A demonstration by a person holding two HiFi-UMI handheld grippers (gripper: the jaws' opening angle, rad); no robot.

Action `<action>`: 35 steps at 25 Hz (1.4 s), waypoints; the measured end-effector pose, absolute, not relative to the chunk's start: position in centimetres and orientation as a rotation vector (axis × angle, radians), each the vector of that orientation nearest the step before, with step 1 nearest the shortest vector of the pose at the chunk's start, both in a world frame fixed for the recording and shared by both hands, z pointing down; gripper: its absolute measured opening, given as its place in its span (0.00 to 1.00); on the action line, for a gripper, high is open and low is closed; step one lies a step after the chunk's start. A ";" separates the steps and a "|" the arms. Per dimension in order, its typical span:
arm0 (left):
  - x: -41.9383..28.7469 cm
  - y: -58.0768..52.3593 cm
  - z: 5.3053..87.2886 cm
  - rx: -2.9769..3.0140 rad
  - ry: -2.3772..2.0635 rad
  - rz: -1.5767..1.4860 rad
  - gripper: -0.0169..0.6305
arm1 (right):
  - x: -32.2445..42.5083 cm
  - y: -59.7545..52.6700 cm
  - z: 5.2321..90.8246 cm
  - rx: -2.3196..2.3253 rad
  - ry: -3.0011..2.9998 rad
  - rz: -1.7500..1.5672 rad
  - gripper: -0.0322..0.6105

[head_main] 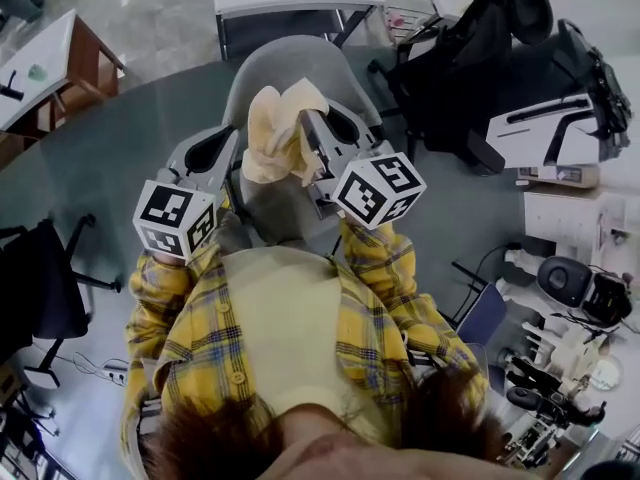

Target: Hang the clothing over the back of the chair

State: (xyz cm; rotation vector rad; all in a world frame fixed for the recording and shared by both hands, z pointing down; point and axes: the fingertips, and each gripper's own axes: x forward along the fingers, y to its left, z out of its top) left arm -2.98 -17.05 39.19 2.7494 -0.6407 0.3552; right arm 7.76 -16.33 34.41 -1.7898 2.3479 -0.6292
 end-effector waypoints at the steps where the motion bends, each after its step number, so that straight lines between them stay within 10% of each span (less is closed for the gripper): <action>1: -3.0 -17.5 39.2 2.753 -0.631 0.353 0.04 | 7.7 -16.8 34.2 -1.801 2.346 -0.622 0.08; 35: -3.7 -27.5 39.3 2.778 -0.357 0.329 0.04 | 4.6 -29.6 28.0 -1.915 2.320 -0.418 0.08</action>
